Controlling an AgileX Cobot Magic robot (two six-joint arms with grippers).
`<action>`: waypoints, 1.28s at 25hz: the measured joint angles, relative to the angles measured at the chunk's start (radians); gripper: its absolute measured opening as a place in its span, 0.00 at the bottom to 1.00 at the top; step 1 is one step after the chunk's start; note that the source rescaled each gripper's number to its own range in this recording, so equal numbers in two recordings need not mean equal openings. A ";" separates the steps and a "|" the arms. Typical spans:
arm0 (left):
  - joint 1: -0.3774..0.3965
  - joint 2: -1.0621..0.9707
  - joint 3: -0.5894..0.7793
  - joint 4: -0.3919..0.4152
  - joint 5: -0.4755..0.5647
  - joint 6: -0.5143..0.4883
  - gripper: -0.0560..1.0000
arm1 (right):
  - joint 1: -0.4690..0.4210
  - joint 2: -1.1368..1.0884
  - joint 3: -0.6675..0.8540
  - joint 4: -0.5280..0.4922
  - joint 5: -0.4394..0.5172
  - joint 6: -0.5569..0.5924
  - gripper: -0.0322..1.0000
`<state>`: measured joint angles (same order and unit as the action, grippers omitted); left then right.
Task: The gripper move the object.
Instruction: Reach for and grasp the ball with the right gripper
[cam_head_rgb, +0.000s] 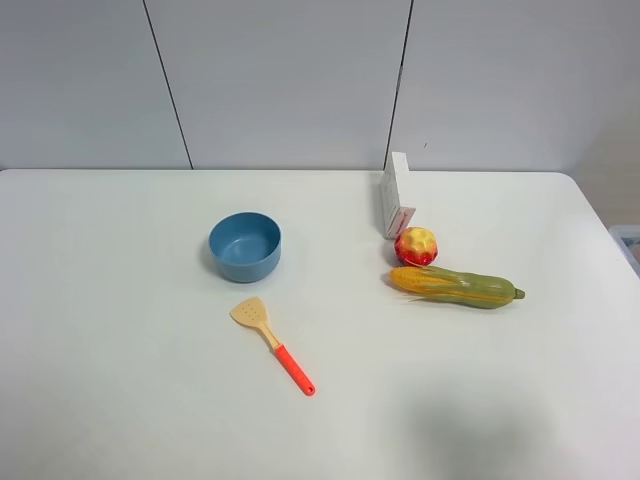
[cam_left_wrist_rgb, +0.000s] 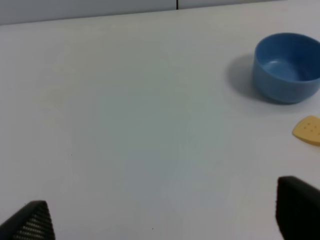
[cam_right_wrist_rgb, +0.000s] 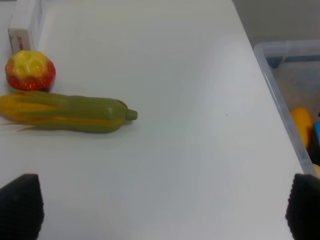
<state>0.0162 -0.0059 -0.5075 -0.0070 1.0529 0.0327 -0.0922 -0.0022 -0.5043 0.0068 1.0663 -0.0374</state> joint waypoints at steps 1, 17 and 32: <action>0.000 0.000 0.000 0.000 0.000 0.000 1.00 | 0.000 0.000 0.000 0.000 0.000 0.000 1.00; 0.000 0.000 0.000 0.000 0.000 0.000 1.00 | 0.000 0.000 0.000 0.008 0.000 0.065 1.00; 0.000 0.000 0.000 0.000 0.000 0.000 1.00 | 0.000 0.521 -0.375 0.074 0.016 0.064 1.00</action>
<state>0.0162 -0.0059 -0.5075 -0.0070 1.0529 0.0327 -0.0922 0.5185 -0.8790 0.0812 1.0824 0.0266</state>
